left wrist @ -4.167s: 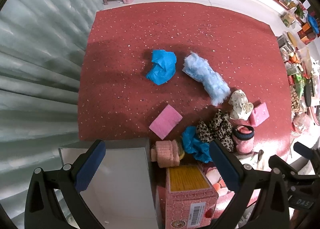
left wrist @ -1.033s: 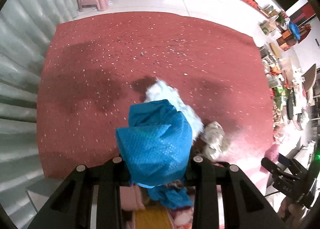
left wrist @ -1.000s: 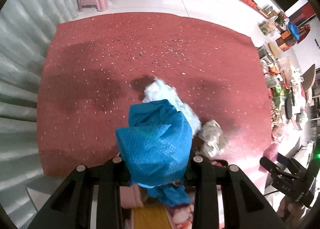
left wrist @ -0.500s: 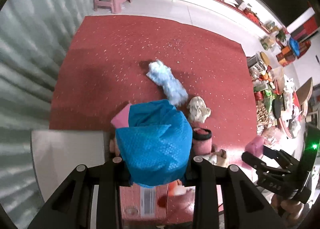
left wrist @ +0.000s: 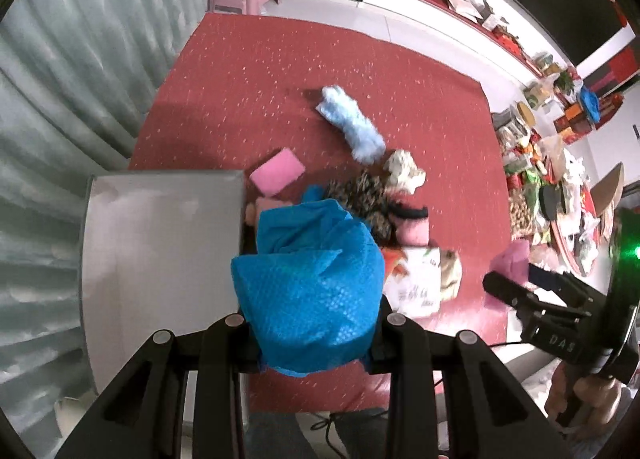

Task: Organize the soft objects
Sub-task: 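Carry the blue cloth and pink sponge over the white box with both tools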

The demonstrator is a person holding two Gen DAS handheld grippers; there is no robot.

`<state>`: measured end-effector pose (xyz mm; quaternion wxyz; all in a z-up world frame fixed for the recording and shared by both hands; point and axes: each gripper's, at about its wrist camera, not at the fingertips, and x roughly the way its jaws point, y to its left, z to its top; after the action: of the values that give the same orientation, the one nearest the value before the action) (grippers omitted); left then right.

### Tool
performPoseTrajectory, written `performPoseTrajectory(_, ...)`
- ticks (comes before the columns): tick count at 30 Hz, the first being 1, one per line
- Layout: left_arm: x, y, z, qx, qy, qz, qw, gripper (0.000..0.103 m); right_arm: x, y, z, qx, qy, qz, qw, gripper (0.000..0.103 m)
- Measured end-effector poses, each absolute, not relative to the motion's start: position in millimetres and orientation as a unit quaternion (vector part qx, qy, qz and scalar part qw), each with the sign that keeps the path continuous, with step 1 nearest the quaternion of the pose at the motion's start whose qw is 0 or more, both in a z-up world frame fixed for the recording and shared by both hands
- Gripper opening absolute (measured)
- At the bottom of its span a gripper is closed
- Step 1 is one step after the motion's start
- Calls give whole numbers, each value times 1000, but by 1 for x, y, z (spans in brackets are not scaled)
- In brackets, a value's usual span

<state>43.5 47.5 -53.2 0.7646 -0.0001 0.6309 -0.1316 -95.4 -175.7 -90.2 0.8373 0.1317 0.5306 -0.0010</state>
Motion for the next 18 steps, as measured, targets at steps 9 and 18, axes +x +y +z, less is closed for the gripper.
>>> performPoseTrajectory(9, 17, 87, -49, 48, 617, -167, 768, 35, -124, -129, -84, 153, 520, -37, 839, 73)
performPoseTrajectory(18, 5, 128, -51, 42, 612, -165, 772, 35, -132, -87, -77, 144, 513, -48, 845, 73)
